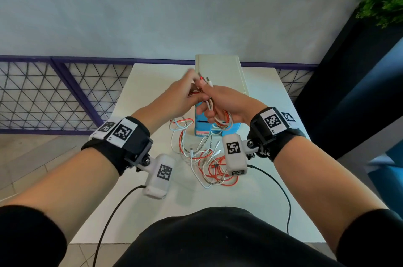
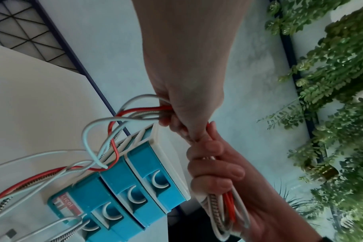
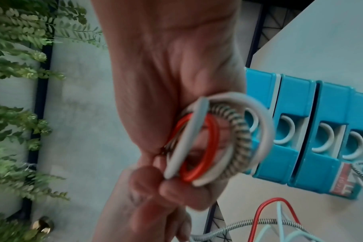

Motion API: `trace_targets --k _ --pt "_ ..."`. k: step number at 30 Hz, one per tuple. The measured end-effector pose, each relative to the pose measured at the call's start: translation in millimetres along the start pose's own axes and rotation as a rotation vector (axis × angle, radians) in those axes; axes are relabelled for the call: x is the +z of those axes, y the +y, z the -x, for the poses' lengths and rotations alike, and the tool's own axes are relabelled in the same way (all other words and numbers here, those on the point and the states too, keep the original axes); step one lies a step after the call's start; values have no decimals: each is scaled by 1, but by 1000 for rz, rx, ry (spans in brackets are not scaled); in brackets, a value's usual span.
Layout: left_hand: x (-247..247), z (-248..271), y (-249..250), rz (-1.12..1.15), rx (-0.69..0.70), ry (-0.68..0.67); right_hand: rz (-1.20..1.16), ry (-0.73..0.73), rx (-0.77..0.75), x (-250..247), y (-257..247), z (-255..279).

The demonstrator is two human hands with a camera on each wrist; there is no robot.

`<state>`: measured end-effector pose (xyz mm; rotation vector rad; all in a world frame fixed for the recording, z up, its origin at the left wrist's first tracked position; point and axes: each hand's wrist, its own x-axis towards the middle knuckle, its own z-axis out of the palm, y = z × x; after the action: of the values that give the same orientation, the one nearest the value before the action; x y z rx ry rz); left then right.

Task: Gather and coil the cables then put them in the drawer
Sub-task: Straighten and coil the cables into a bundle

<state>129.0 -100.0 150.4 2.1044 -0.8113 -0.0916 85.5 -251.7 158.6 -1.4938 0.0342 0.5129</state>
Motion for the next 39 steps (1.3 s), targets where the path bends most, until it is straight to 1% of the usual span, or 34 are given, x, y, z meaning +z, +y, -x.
trace_targets --k 2,4,5,7,9,11,13,16,18,20,22,23,26,28,34,36,39 --pt "-1 -1 -1 38 -24 84 -101 -43 -22 -2 2 0" --pt "-3 -3 -1 43 -74 119 -204 -117 -52 -4 5 1" --pt "-5 -5 -1 68 -107 104 -246 -158 -70 -6 6 1" --pt "-7 -6 -3 232 -150 33 -262 -219 -102 -10 9 3" --pt "-10 -5 -6 447 -193 -26 -192 -210 -108 -12 10 4" --pt "-15 -4 -10 565 -286 -82 -103 -183 -100 -9 6 6" --pt "-17 -3 -15 527 -364 -155 18 -177 -81 -6 0 9" --pt "-18 -2 -16 460 -381 -267 149 -119 -60 -1 -2 7" --pt "-18 -2 -14 421 -424 -290 143 -65 -37 1 0 3" --pt "-18 -2 -14 351 -456 -289 76 -15 -12 1 1 0" --pt "-18 2 -19 235 -456 -289 -2 33 6 -1 -2 1" --pt "-18 4 -23 235 -454 -290 -10 51 13 -3 -4 2" --pt "-17 12 -32 471 -456 -348 74 63 -1 -9 -9 4" --pt "-16 15 -34 612 -460 -399 71 59 -24 -12 -9 3" --pt "-18 20 -26 1008 -518 -496 168 141 -93 -20 -8 -3" --pt "-15 23 -27 1122 -525 -494 224 184 -108 -19 -9 -5" --pt "-13 25 -26 1210 -529 -476 289 226 -118 -16 -9 -7"
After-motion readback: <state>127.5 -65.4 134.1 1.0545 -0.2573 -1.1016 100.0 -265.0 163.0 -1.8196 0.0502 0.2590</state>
